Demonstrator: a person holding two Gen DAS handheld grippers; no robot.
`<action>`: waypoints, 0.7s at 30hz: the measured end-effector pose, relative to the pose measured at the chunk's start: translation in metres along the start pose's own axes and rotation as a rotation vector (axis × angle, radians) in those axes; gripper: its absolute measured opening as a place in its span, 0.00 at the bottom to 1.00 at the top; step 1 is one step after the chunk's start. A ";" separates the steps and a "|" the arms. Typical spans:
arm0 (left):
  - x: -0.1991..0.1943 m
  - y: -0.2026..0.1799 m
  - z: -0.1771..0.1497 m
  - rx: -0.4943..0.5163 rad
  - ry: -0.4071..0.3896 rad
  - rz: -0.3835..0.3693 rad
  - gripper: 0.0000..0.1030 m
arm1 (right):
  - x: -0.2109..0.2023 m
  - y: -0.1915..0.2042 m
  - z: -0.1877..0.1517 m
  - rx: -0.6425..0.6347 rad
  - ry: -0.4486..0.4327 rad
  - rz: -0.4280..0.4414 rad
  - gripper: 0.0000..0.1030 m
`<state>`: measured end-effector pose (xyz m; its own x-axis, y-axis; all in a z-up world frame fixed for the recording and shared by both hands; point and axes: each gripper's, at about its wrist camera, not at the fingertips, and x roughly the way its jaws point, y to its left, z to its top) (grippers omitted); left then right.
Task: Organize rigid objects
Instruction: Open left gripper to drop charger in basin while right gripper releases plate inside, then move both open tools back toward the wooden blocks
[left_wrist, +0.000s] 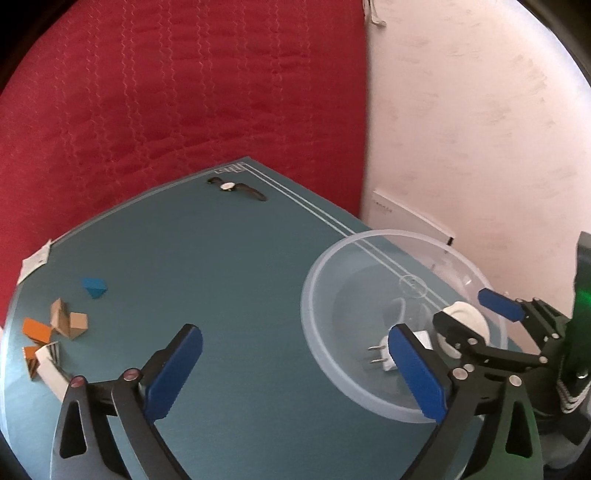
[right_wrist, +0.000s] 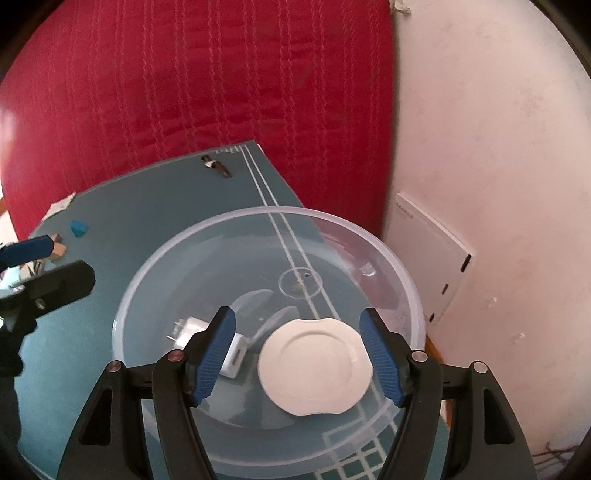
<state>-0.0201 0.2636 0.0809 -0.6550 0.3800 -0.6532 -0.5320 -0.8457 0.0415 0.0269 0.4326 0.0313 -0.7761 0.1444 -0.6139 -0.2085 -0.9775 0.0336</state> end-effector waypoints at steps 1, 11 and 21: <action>0.000 0.001 -0.001 -0.001 0.000 0.007 0.99 | -0.001 0.002 0.000 0.005 -0.008 0.009 0.71; -0.005 0.028 -0.010 -0.073 0.008 0.068 0.99 | -0.013 0.027 -0.007 -0.039 -0.065 0.021 0.72; -0.016 0.064 -0.021 -0.150 0.001 0.132 0.99 | -0.026 0.055 -0.015 -0.118 -0.086 0.018 0.72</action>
<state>-0.0324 0.1956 0.0784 -0.7133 0.2615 -0.6502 -0.3556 -0.9345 0.0143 0.0443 0.3725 0.0372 -0.8283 0.1348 -0.5438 -0.1268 -0.9905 -0.0524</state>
